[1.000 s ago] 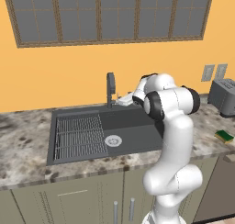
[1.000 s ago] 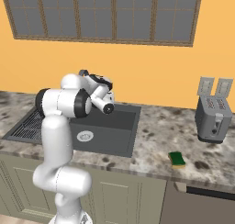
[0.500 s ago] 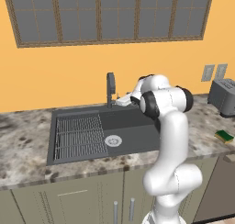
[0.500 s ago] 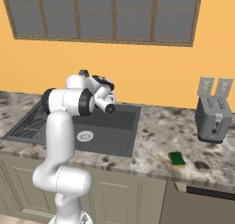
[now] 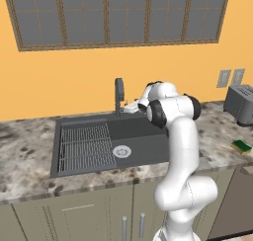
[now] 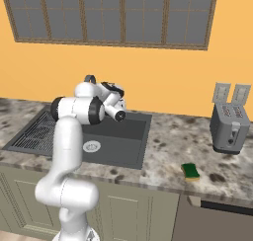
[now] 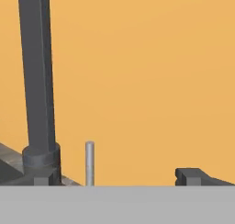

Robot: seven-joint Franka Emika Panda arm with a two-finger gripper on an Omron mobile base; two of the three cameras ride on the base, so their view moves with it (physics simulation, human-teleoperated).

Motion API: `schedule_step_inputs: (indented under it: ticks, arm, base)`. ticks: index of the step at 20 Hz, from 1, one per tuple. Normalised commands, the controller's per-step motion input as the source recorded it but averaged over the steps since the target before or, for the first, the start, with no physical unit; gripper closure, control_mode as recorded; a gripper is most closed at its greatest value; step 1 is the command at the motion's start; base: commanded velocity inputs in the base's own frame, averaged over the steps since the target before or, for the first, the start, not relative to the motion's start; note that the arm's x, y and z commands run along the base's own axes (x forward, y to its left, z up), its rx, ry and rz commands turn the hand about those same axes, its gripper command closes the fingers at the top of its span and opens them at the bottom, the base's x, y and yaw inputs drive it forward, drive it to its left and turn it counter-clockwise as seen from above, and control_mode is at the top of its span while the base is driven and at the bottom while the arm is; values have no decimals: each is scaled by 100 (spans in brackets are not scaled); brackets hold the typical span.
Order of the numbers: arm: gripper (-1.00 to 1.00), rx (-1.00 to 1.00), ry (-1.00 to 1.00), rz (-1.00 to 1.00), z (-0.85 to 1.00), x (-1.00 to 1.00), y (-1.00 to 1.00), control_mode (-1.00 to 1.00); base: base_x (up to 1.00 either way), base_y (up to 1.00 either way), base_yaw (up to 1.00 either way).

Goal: Soak the sponge with water for a few seconds and then drop it inside the sink.

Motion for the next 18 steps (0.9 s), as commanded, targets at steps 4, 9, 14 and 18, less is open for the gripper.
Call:
schedule_step_inputs:
  ticks: [4,9,14,18]
  arm:
    - [-100,0,0,0,-1,32,13,-100]
    - [-100,0,0,0,-8,31,5,-100]
    - [-100,0,0,0,-23,40,0,-100]
    - [-100,0,0,0,-26,43,0,-100]
  base:
    - [0,0,0]
    - [0,0,0]
    - [0,0,0]
    - [0,0,0]
